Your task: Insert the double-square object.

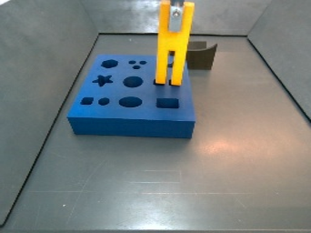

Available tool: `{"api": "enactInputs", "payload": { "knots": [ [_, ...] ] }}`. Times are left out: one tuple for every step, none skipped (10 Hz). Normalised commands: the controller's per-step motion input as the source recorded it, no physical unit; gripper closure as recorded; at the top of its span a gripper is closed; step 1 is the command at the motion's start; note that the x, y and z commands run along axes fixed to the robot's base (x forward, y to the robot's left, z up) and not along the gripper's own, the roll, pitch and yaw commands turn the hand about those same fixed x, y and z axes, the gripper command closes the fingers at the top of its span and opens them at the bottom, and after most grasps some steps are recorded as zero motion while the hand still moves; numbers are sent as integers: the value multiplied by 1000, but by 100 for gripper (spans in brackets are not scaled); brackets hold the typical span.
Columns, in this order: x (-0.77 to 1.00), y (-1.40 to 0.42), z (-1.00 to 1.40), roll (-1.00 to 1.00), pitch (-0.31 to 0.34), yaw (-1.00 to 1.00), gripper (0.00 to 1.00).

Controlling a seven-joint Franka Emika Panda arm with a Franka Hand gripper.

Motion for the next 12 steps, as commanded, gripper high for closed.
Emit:
{"api": "enactInputs", "payload": {
  "knots": [
    [-83, 0, -20, 0, -3, 0, 100],
    [-200, 37, 0, -3, -26, 0, 100],
    [-163, 29, -9, -30, -61, 3, 100],
    [0, 0, -57, -10, -51, 140, 100],
    [14, 0, -86, -7, -43, 180, 100],
    [237, -6, -211, 0, -9, 146, 100],
    [303, 0, -243, 0, 0, 163, 100],
    [169, 0, -263, 0, 0, 146, 100],
    [151, 0, -257, 0, 0, 63, 100],
    [14, 0, -257, 0, 0, 46, 100],
    [0, 0, -400, 0, -47, 0, 100],
    [-6, 0, -566, 43, -56, 0, 100]
  ]
}}
